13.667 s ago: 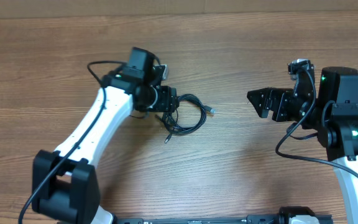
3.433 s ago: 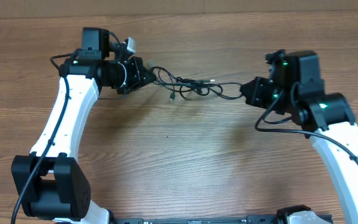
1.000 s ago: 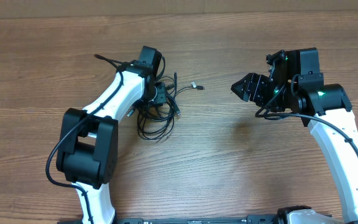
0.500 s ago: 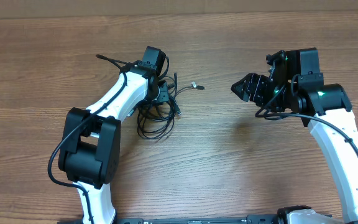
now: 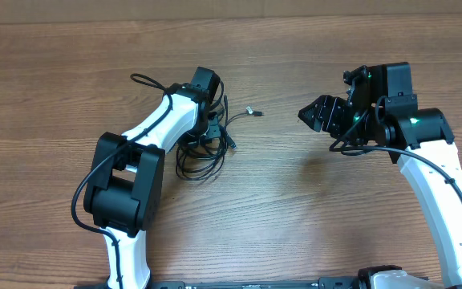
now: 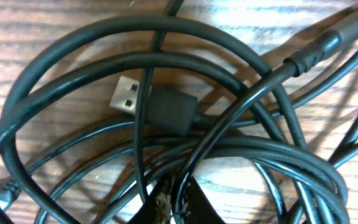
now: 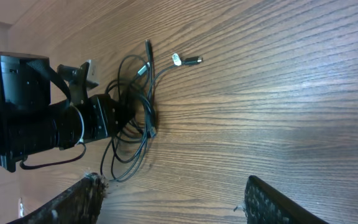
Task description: Untangle cables
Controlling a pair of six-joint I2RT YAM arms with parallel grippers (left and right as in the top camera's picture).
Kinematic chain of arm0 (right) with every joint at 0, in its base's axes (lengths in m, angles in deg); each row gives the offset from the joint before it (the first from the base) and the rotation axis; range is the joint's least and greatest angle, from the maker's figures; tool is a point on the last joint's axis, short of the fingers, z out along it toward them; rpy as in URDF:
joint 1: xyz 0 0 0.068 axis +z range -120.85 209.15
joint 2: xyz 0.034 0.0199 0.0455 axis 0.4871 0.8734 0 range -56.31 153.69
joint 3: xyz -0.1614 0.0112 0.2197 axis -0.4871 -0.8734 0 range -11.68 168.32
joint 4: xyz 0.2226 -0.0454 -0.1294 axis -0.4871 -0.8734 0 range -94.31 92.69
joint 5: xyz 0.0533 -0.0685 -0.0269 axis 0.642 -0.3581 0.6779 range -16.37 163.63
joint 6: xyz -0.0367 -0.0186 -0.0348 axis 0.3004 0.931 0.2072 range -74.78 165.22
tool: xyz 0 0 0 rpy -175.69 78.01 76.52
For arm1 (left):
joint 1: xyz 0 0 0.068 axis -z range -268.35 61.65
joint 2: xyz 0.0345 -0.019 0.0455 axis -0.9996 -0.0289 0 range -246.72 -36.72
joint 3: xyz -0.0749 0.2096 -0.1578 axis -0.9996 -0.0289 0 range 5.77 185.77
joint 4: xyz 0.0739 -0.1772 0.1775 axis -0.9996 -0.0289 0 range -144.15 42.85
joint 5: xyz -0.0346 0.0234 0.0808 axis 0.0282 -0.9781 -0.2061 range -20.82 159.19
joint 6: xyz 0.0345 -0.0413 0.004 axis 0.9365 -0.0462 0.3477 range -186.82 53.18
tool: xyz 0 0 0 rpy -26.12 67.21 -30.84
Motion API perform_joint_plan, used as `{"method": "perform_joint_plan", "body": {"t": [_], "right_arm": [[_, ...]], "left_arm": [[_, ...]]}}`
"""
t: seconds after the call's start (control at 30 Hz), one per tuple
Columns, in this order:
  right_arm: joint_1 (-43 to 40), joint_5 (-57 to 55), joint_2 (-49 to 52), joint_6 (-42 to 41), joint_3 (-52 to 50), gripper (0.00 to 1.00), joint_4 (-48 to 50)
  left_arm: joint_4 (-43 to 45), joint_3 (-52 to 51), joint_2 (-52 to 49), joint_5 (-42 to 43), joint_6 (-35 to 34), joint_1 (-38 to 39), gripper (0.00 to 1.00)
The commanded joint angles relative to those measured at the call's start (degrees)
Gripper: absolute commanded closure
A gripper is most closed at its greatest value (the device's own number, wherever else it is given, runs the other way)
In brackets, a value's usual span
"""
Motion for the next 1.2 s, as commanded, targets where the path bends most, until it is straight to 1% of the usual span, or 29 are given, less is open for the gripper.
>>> {"method": "perform_joint_plan", "body": {"t": [0.0, 0.03, 0.07, 0.13, 0.17, 0.2, 0.37, 0.43, 0.47, 0.53, 0.67, 0.8, 0.87, 0.97, 1.1, 1.13, 1.17], "right_arm": [[-0.2, -0.57, 0.13, 0.17, 1.75, 0.29, 0.17], [-0.2, -0.57, 0.13, 0.17, 1.75, 0.29, 0.17], [-0.2, -0.55, 0.13, 0.17, 1.75, 0.29, 0.22], [-0.2, -0.52, 0.13, 0.17, 1.75, 0.29, 0.26], [-0.2, -0.48, 0.13, 0.11, 1.75, 0.34, 0.24], [-0.13, -0.42, 0.11, -0.2, 1.75, 0.37, 0.42], [-0.09, 2.1, 0.11, 0.2, 1.77, 0.36, 3.23], [-0.09, 4.28, 0.13, 0.17, 1.77, 0.36, 4.72], [-0.09, 5.77, 0.13, 0.15, 1.77, 0.36, 5.86], [-0.09, 8.44, 0.13, -0.15, 1.77, 0.36, 7.96], [0.46, 9.9, 0.7, -0.59, 1.75, 0.36, 9.49], [4.22, 10.21, 3.65, -6.62, 1.75, 0.38, 11.23], [6.99, 9.86, 5.79, -9.44, 1.75, 0.43, 11.82], [9.6, 8.5, 8.24, -12.59, 1.75, 0.46, 11.78], [10.27, 8.55, 9.84, -13.97, 1.75, 0.48, 11.76], [10.27, 8.55, 9.88, -13.99, 1.75, 0.48, 11.76], [10.27, 8.52, 9.88, -14.01, 1.75, 0.48, 11.78]], "left_arm": [[-2.21, -0.55, -2.45, -0.57, -1.9, 0.37, 0.9], [-2.45, -0.55, -2.45, -0.59, -1.88, 0.37, 0.9], [-2.32, -0.55, -2.45, -0.55, -1.86, 0.37, 0.96], [-2.54, 0.39, -2.34, -0.24, -1.75, 0.24, 0.96], [-3.13, 1.7, -2.05, 0.87, -0.74, 0.0, 0.96], [-3.91, 3.72, -1.4, 2.34, 0.94, -0.24, 0.96], [-7.74, 15.41, 4.61, 13.9, 11.8, -0.42, 0.96], [-8.96, 18.51, 6.62, 19.26, 15.21, -0.39, 0.96], [-9.84, 19.58, 7.91, 21.38, 15.82, -0.37, 0.96], [-11.41, 19.67, 9.77, 22.21, 15.82, -0.37, 0.96], [-13.9, 19.67, 10.47, 22.14, 17.25, -0.37, 0.96], [-13.4, 19.67, 10.47, 22.14, 17.66, -0.37, 0.96], [-12.48, 19.67, 10.47, 22.14, 17.38, -0.37, 0.96], [-12.52, 19.67, 10.47, 21.88, 16.57, -0.42, 0.96], [-12.5, 19.67, 10.47, 21.66, 15.5, -0.44, 0.96], [-12.59, 19.67, 10.47, 21.31, 14.82, -0.42, 0.96], [-13.14, 19.67, 10.47, 20.06, 12.72, -0.42, 0.96]]}}
